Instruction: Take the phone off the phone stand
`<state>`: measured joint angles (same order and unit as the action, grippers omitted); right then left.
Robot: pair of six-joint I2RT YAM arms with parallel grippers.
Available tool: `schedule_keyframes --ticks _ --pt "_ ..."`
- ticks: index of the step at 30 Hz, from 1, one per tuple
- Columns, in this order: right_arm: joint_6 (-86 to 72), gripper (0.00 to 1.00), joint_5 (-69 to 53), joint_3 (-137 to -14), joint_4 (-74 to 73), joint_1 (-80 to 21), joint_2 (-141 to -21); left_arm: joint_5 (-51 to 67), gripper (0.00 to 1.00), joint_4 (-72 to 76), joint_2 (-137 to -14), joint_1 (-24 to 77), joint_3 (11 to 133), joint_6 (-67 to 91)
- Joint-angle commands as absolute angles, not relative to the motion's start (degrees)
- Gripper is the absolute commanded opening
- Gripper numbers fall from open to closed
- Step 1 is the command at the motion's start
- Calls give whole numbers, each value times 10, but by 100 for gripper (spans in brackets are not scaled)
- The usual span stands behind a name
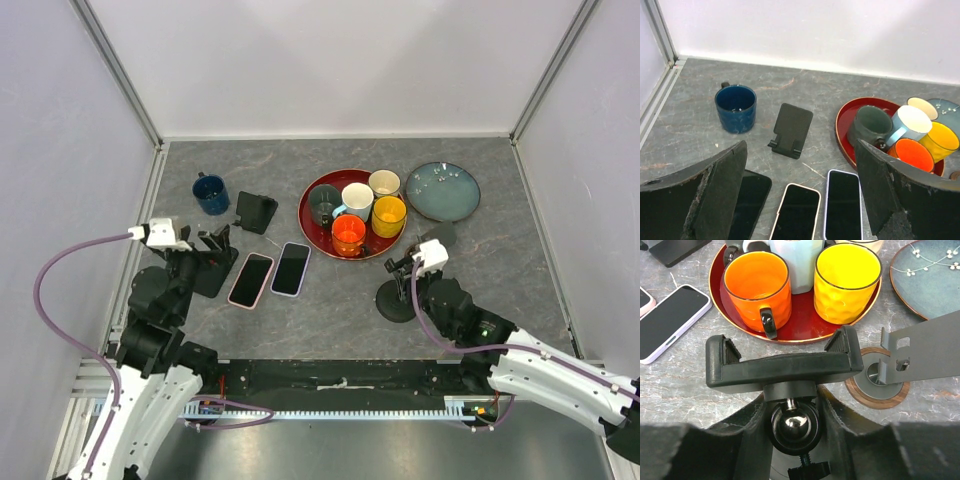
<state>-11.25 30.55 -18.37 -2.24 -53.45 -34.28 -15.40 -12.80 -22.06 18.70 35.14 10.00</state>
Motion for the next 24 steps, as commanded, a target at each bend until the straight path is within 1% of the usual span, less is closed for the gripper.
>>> schedule_keyframes --ticks 1,2,3,5,6,12,19,20,22,24 --pt "-144 45 306 -218 2 -534 -331 -121 94 -110 -193 185 351 105" --pt "-143 46 304 -221 -17 -534 -328 -121 94 -121 -182 185 352 106" --pt "-143 50 302 -227 -24 -534 -326 -121 94 -127 -177 185 352 108" --pt "-143 55 295 -240 -40 -535 -317 -121 94 -143 -162 185 354 112" --pt "-143 61 292 -243 -44 -534 -314 -121 94 -148 -157 185 354 113" --pt "-144 77 263 -264 -72 -534 -299 -118 94 -171 -137 185 373 114" --pt "-151 91 219 -279 -102 -534 -281 -109 94 -188 -134 185 395 118" --pt "-156 95 215 -280 -105 -534 -278 -109 94 -192 -133 185 398 117" --pt "-159 98 211 -288 -116 -534 -262 -112 94 -204 -126 185 408 115" --pt "-162 98 214 -300 -133 -534 -248 -116 94 -210 -121 185 416 111"
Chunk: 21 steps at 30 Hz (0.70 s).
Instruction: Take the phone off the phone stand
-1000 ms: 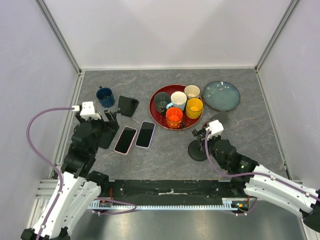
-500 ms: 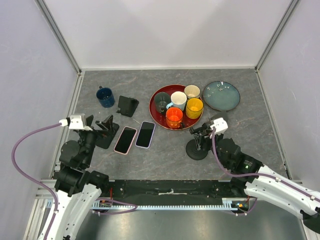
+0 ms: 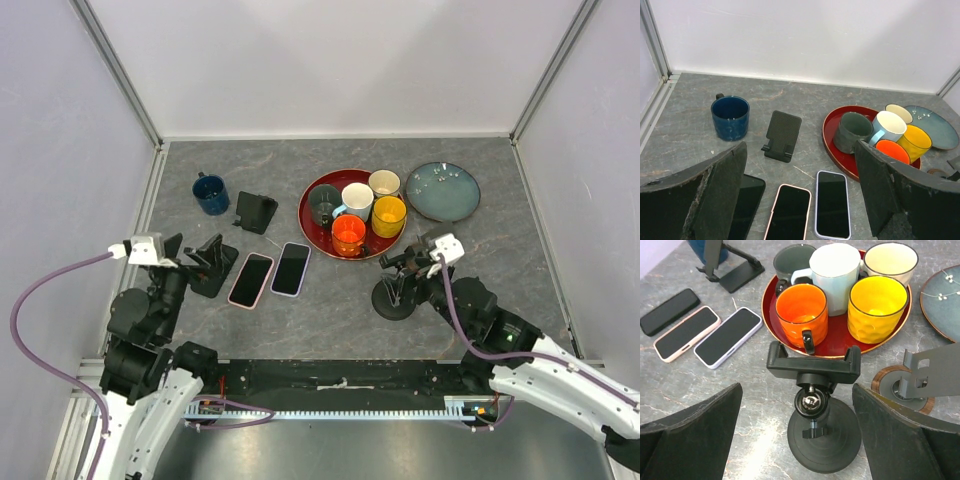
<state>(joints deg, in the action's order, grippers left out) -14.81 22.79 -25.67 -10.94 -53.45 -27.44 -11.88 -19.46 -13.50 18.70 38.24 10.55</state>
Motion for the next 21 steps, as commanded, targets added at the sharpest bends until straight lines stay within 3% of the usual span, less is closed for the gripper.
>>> schedule_keyframes --ticks 1,13,21 --pt "-161 98 215 -304 -137 -534 -244 -117 94 -215 -115 185 418 110" --pt "-135 98 221 -380 -185 -534 -216 -161 95 -243 -93 185 482 101" --pt "-103 98 366 -440 -225 -535 -146 -211 98 -275 -91 185 551 84"
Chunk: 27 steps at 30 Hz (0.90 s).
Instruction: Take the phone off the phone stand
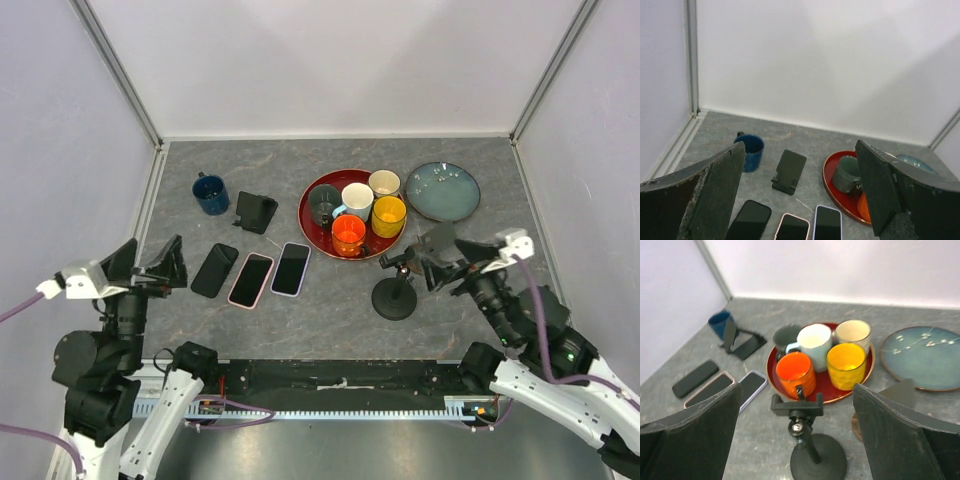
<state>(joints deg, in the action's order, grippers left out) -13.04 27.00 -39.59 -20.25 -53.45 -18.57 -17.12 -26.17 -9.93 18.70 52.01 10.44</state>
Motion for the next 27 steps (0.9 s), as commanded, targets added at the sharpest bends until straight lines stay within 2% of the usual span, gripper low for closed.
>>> schedule_keyframes --ticks 1,9,27 --pt "-98 98 392 -444 -226 -534 -138 -223 98 -275 -84 185 552 83" --pt "-58 98 490 -459 -234 -534 -61 -271 100 -232 -40 185 542 69" --pt "-35 98 524 -455 -236 -534 -42 -291 100 -174 -4 185 510 60"
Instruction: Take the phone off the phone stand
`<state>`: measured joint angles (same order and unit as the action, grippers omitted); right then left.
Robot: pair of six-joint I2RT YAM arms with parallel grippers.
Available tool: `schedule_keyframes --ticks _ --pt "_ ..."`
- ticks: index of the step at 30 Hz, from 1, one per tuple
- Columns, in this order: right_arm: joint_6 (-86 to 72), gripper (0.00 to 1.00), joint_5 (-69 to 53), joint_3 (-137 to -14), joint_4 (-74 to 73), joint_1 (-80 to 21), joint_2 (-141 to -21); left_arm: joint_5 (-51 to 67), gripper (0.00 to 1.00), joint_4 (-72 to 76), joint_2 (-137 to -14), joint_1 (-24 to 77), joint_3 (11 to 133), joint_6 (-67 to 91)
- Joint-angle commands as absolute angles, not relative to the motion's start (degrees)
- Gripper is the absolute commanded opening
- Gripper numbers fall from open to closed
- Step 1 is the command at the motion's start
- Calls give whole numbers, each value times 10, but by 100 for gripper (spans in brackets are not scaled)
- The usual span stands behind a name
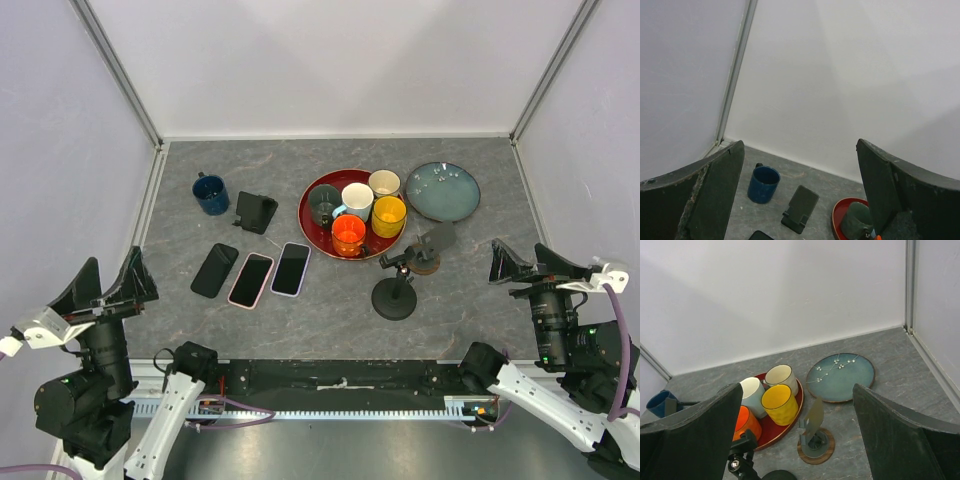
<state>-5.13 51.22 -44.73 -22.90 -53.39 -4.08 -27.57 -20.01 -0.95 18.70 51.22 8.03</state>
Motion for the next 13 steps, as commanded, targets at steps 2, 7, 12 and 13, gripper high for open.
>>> schedule_keyframes --ticks 2,7,12,13 --pt "-36 98 524 -454 -236 -535 -43 -292 100 -172 -5 185 508 59" --pt "-36 98 524 -451 -234 -534 -45 -299 100 -169 -6 185 505 62" --pt "-36 98 525 -451 -232 -535 -45 -302 100 -166 -4 185 503 64" --pt "-35 98 524 -450 -232 -534 -45 -302 100 -167 -4 185 503 63"
